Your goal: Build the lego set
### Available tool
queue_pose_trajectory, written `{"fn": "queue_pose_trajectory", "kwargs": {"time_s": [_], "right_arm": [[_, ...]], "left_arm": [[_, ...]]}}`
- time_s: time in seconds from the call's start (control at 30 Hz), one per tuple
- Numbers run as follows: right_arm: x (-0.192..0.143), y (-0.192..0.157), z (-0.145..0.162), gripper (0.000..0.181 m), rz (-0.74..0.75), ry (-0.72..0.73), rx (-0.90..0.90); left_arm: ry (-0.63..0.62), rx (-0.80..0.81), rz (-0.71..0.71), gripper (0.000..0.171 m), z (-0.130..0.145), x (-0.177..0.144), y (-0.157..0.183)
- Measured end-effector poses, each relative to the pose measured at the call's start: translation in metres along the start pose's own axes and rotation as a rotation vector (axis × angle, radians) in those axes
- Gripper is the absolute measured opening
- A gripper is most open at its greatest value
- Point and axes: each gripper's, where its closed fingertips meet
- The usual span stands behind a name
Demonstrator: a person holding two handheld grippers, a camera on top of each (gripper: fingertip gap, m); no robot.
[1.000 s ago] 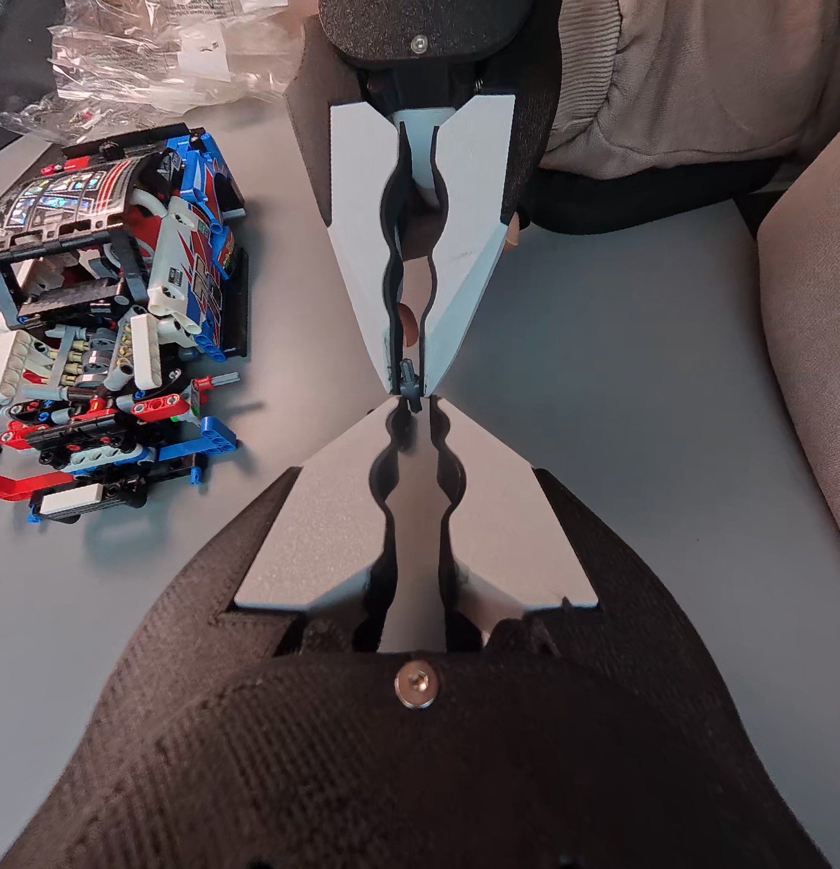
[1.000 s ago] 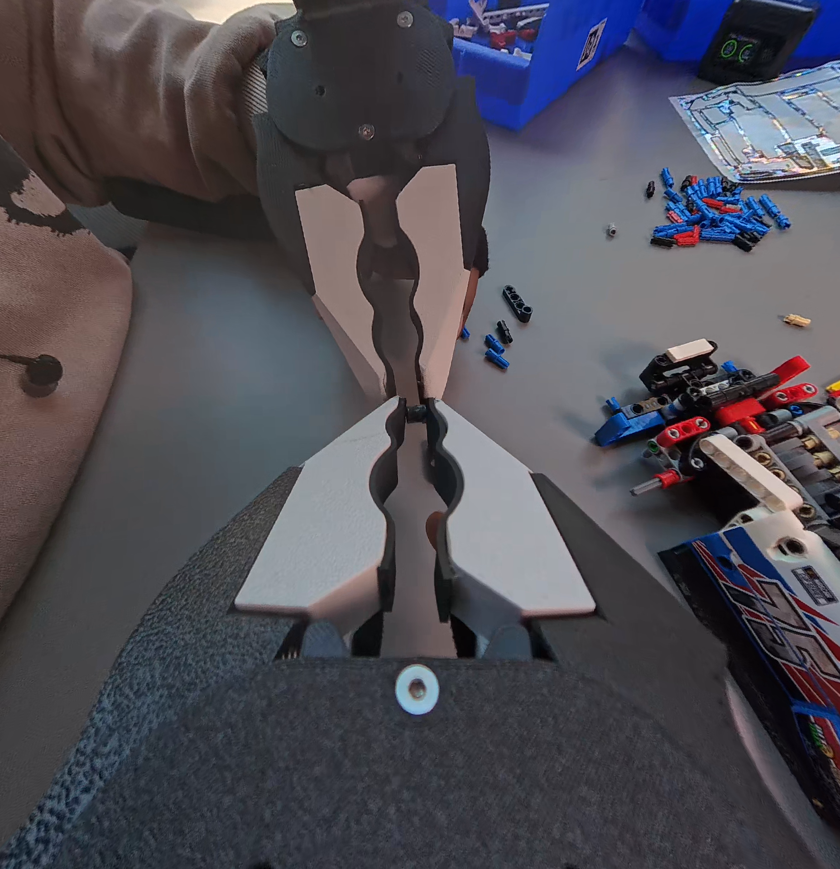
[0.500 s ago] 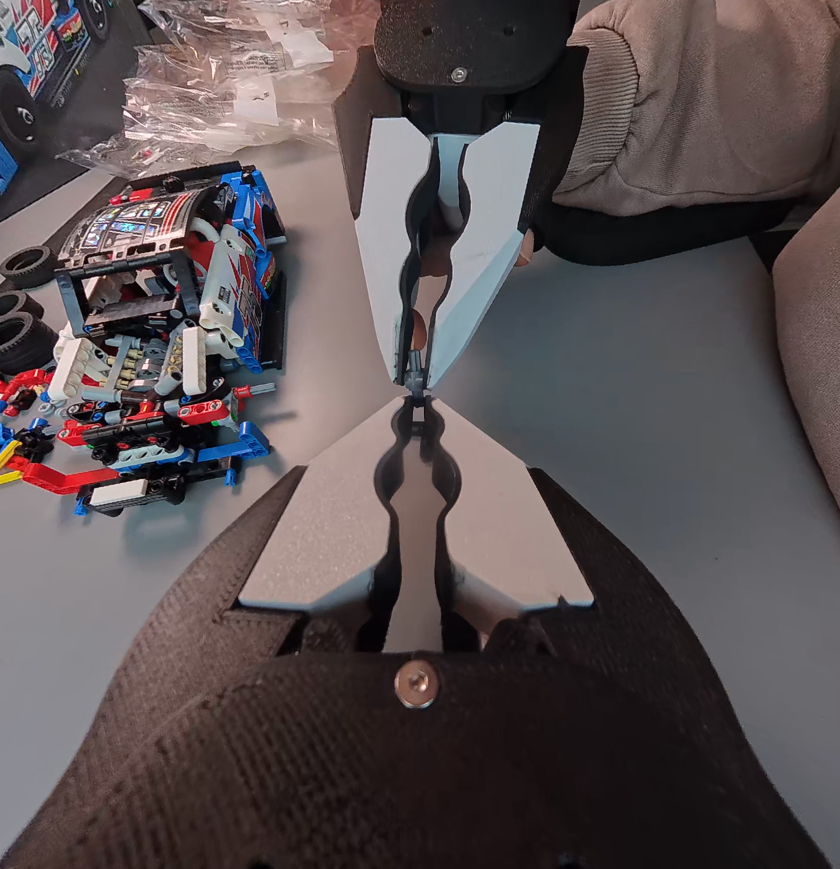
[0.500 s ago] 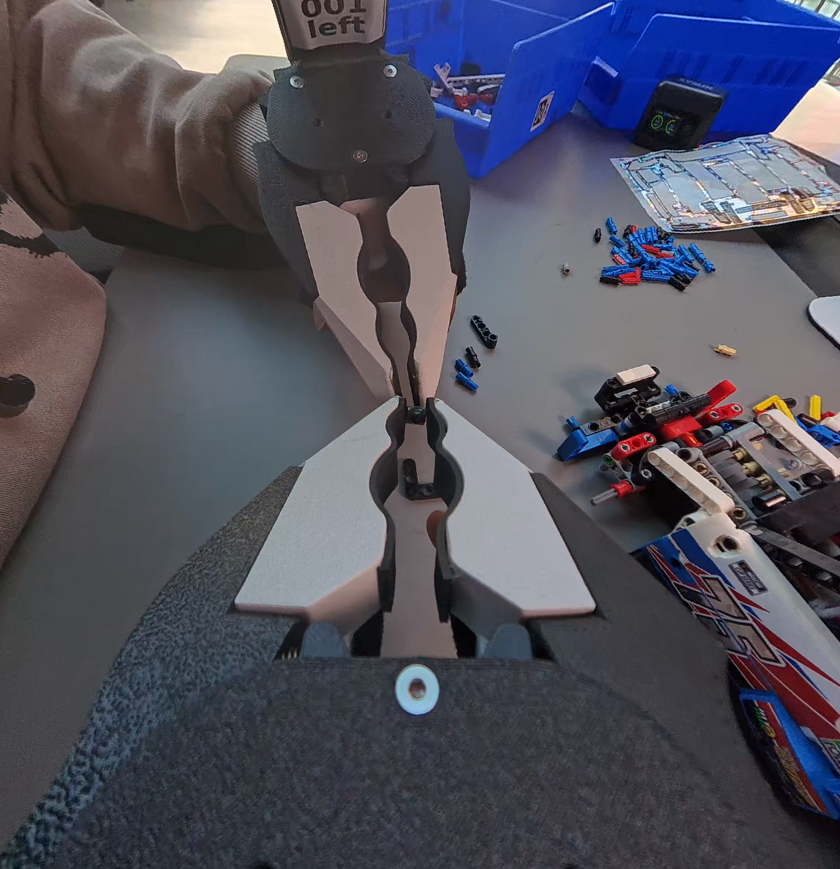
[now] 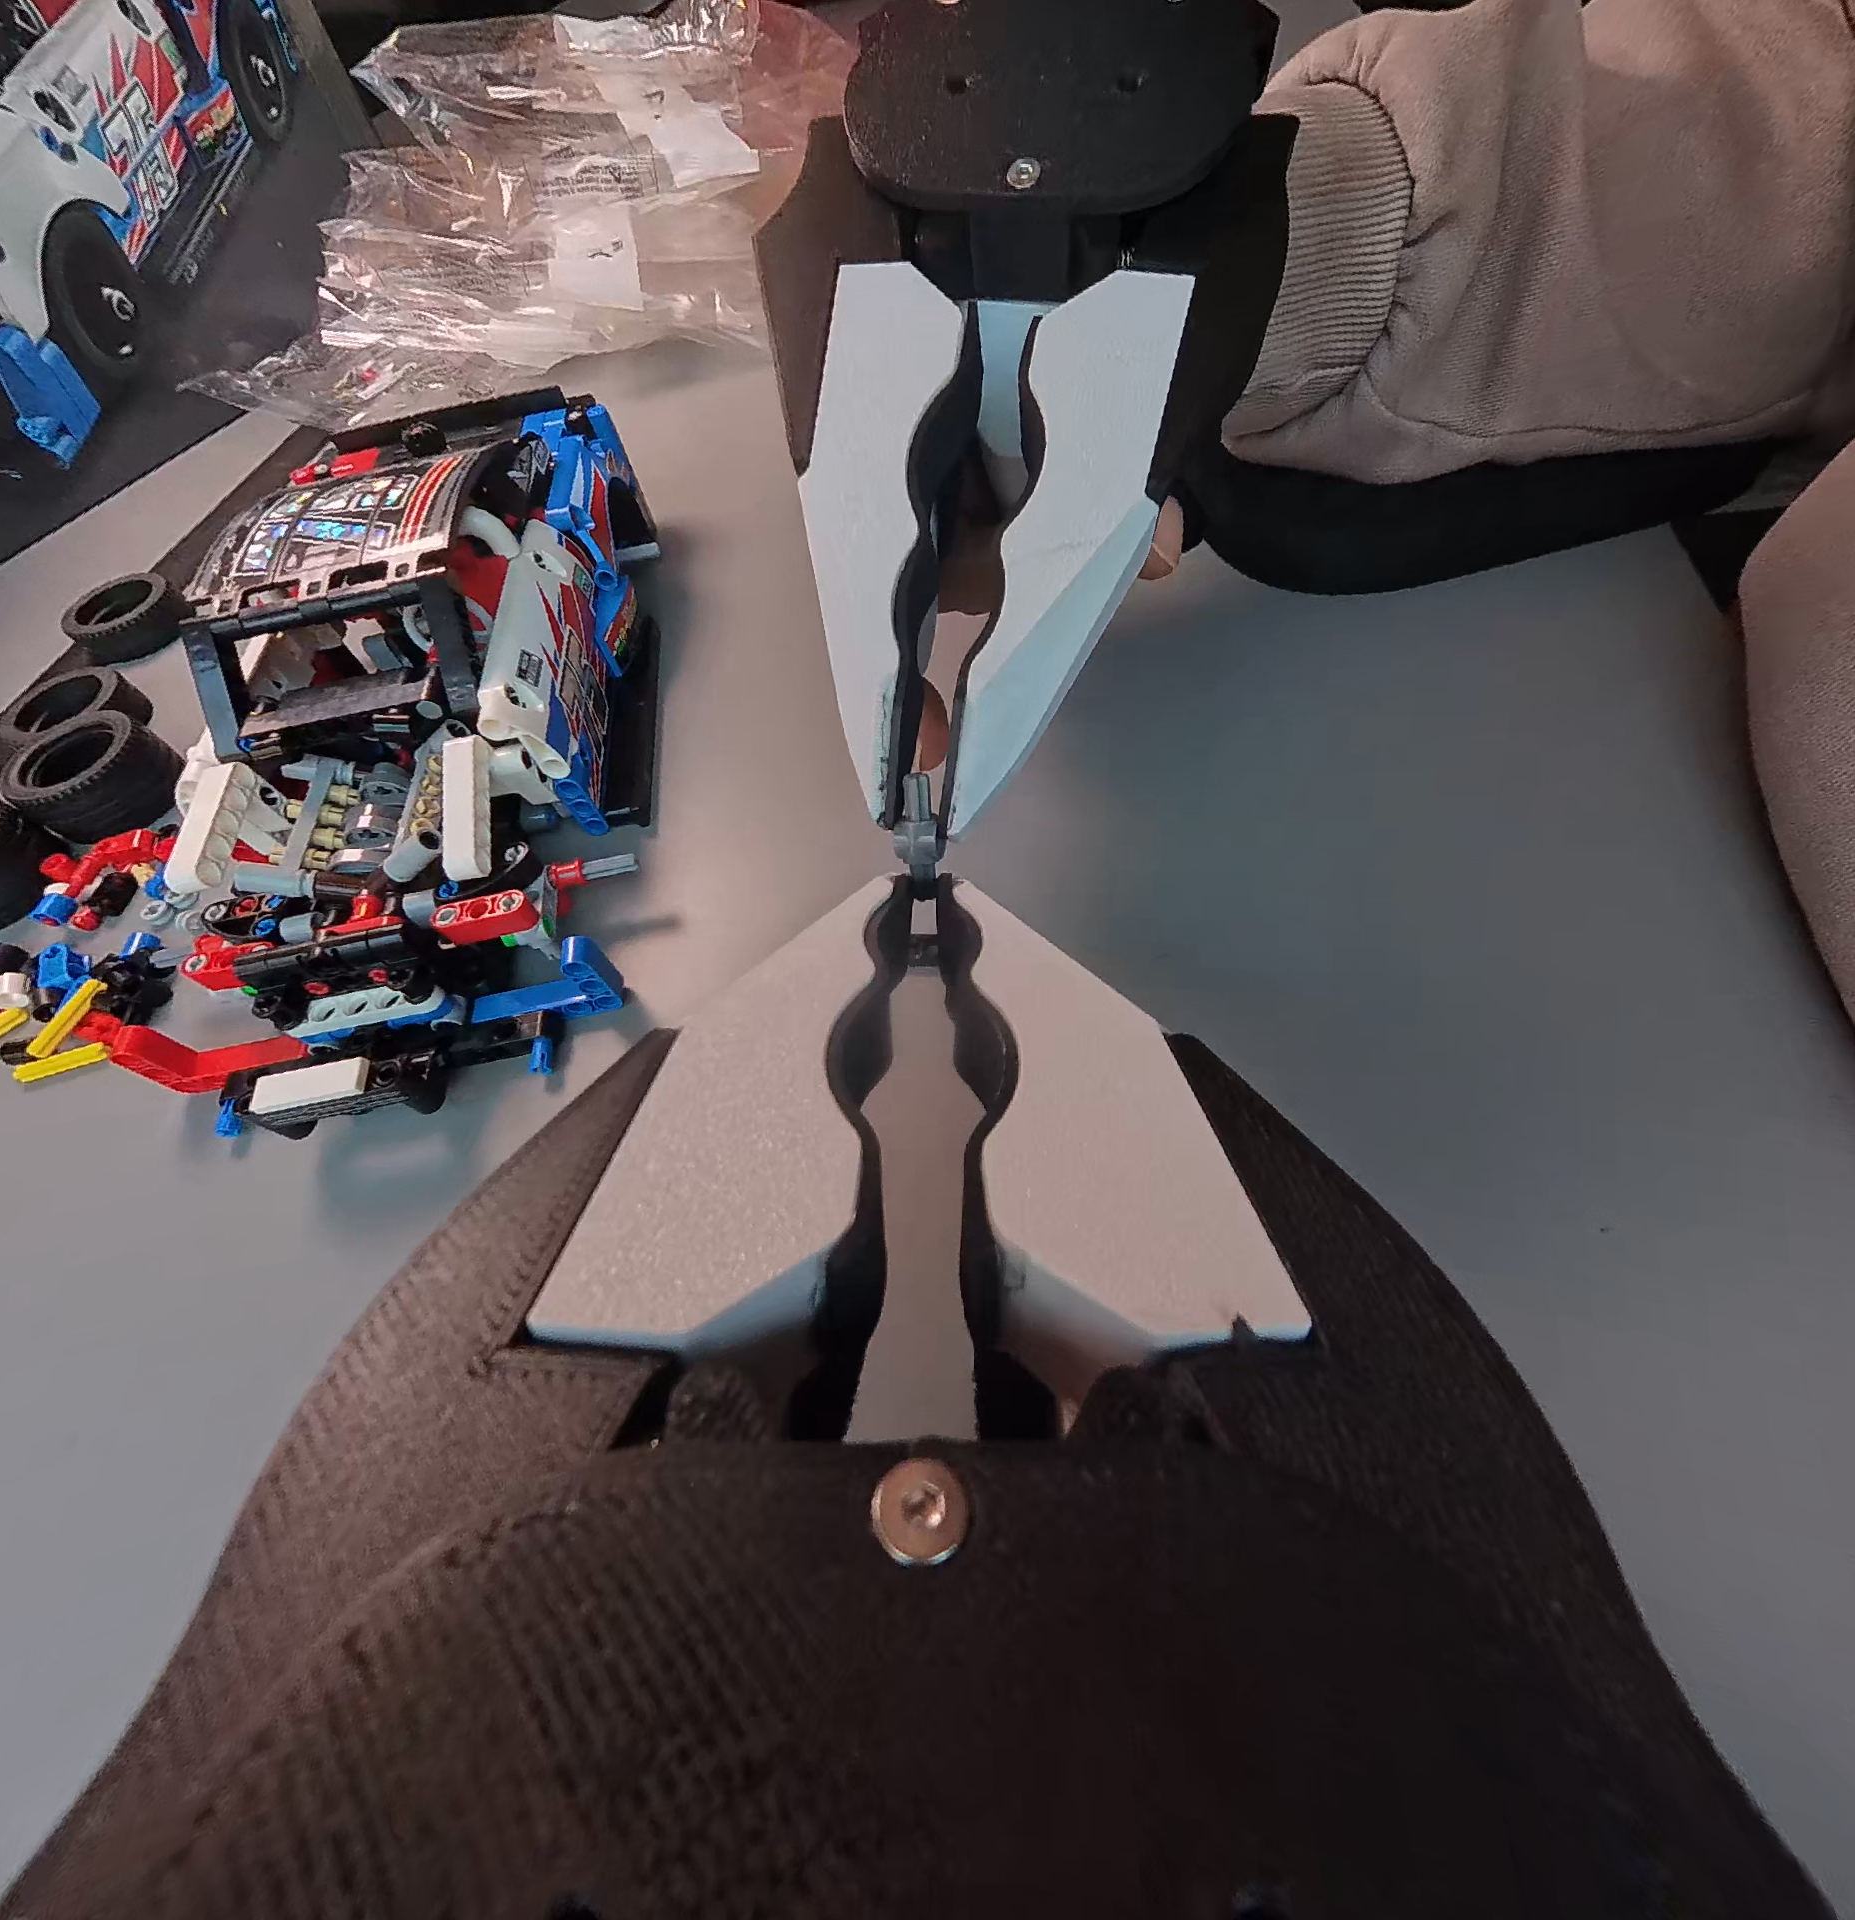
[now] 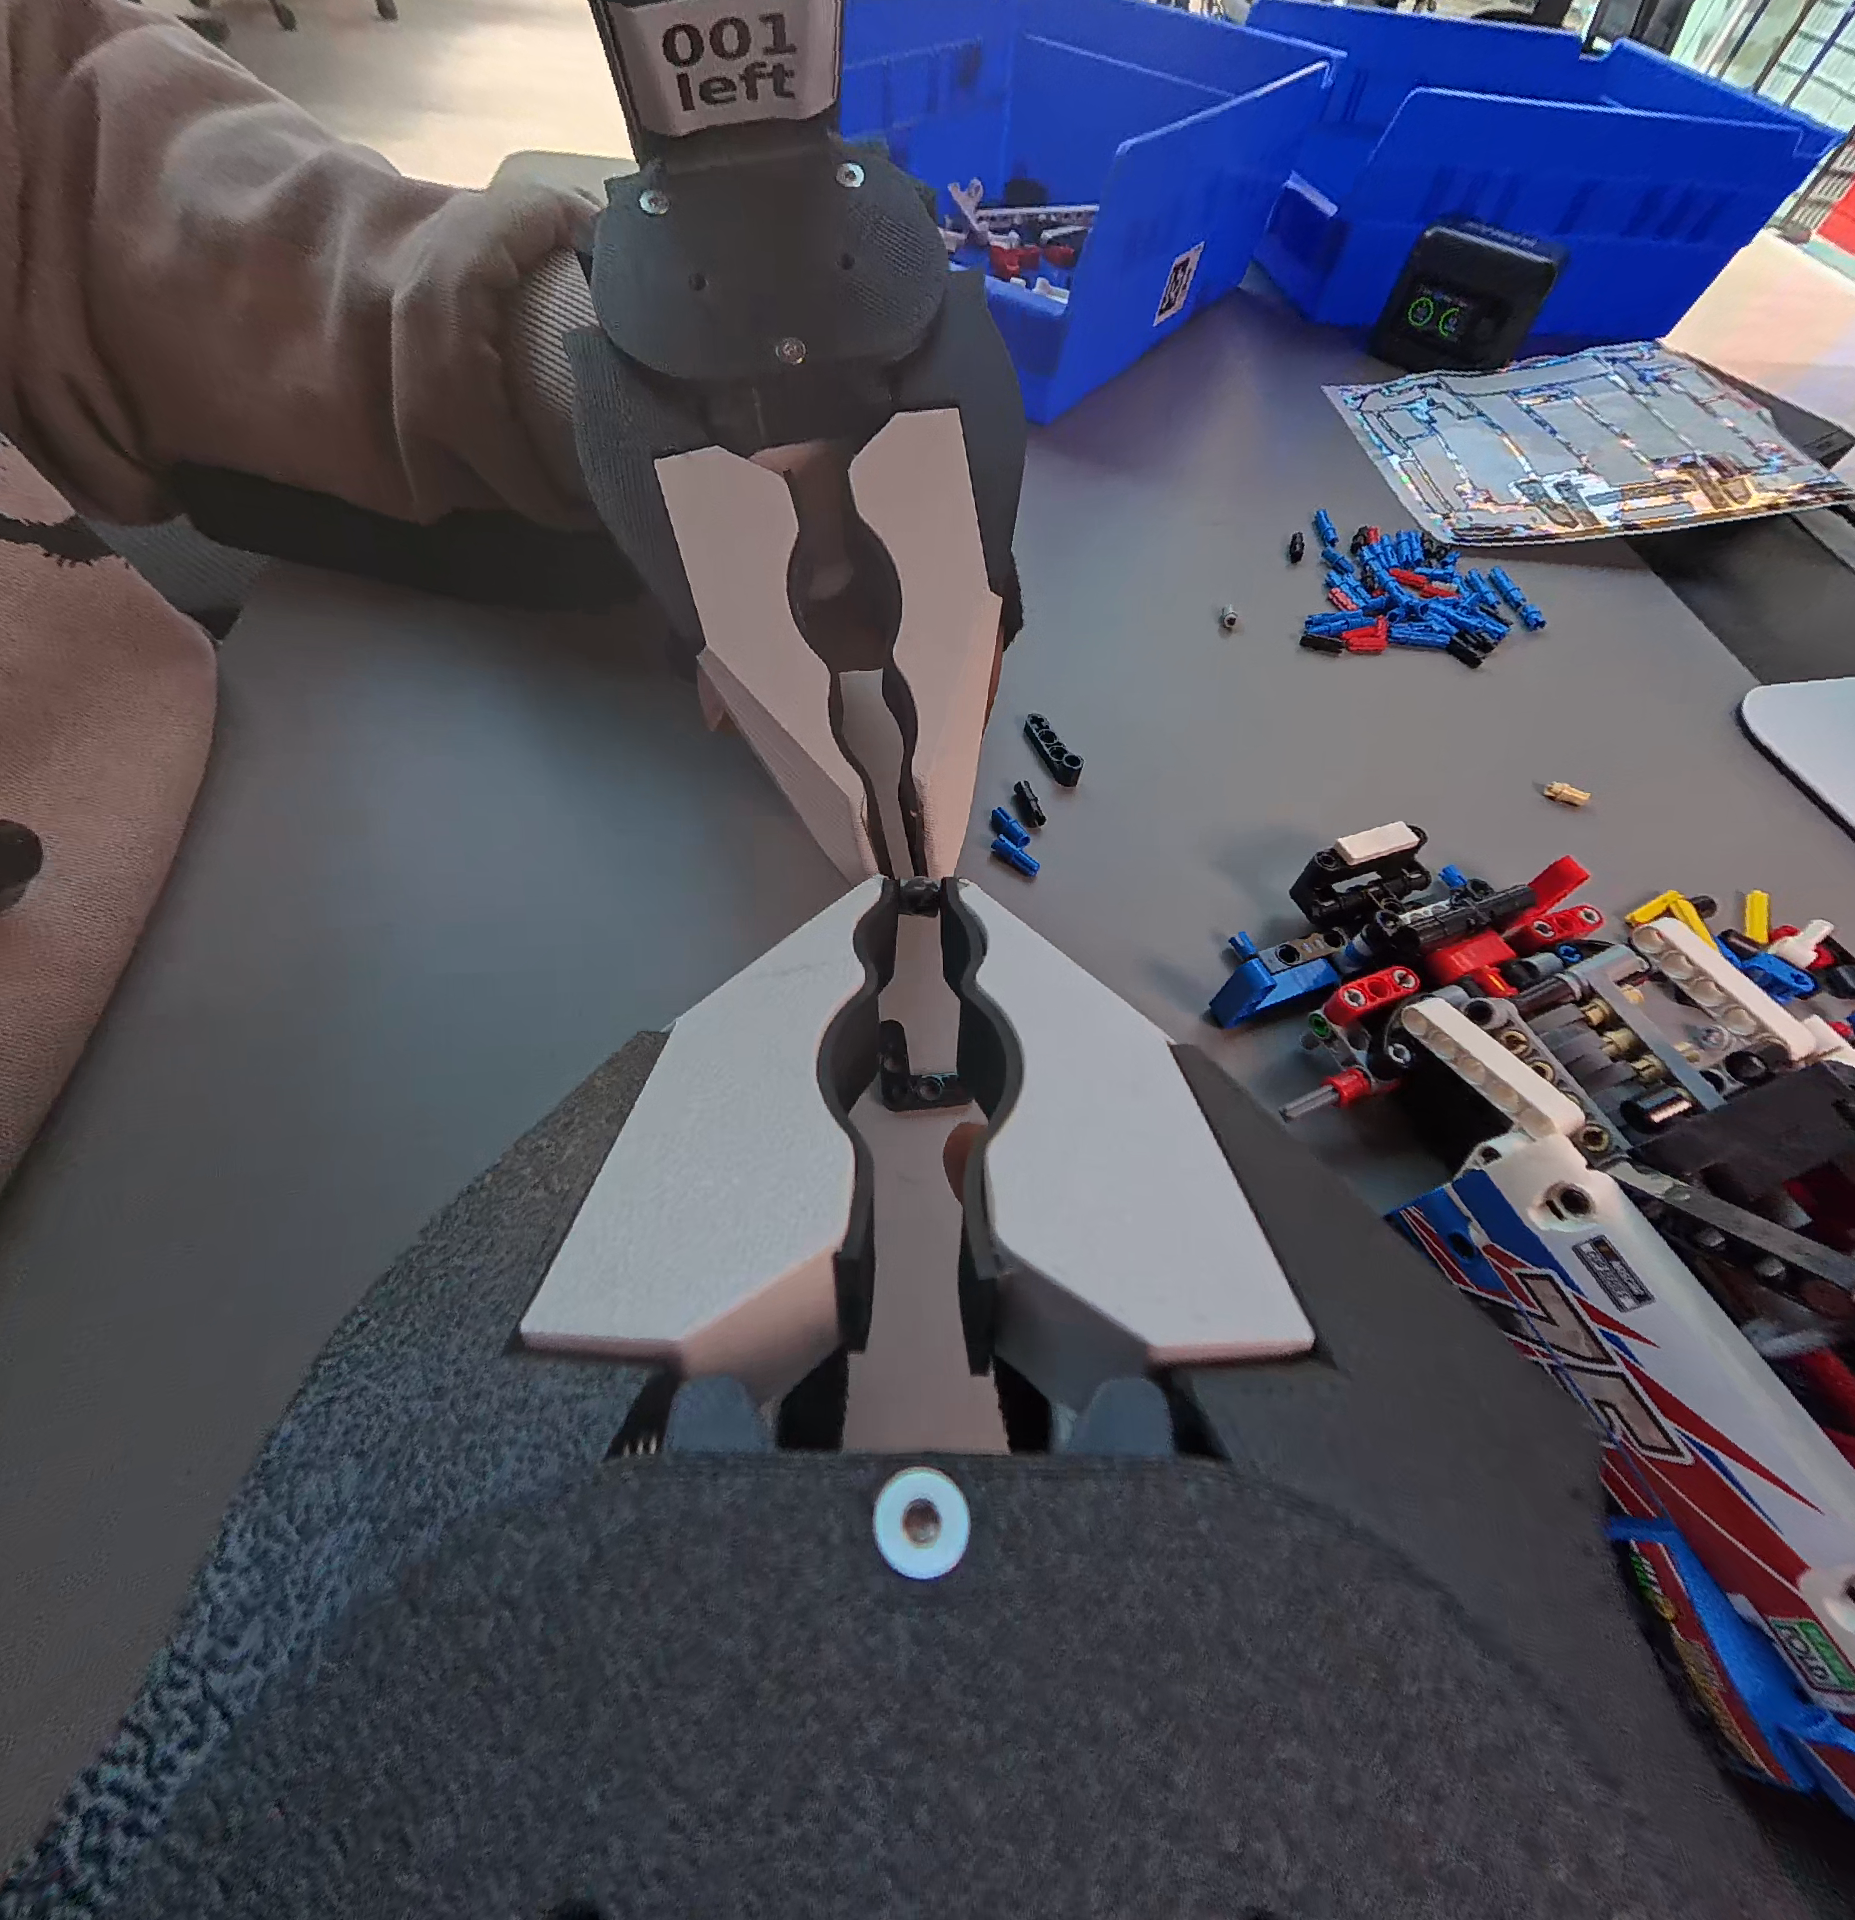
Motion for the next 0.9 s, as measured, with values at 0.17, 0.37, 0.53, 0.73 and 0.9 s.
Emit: {"fn": "queue_pose_trajectory", "kwargs": {"time_s": [0.17,0.37,0.53,0.73,0.9], "right_arm": [[-0.002,-0.002,-0.005,0.006,-0.010,0.025,-0.012],[0.001,-0.007,-0.004,0.005,-0.029,0.022,-0.024],[0.001,-0.003,0.005,0.009,-0.020,-0.027,-0.002],[0.006,-0.011,0.048,0.020,-0.105,-0.309,-0.016],[0.019,-0.009,0.054,0.020,-0.140,-0.479,-0.081]], "left_arm": [[0.038,-0.049,0.034,0.011,-0.005,-0.003,0.002],[0.046,-0.056,0.064,0.005,-0.006,-0.004,0.006],[0.010,-0.044,0.033,0.003,-0.001,-0.003,0.001],[-0.029,-0.041,-0.018,0.003,0.009,-0.009,-0.016],[-0.028,-0.047,-0.036,0.003,0.010,-0.015,-0.022]]}}
Point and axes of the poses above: each gripper's, where its closed fingertips meet, x out along the fingers, z out of its underside, y = z × x across the jaws, and after that the axes turned 3 degrees about -z, right-handed
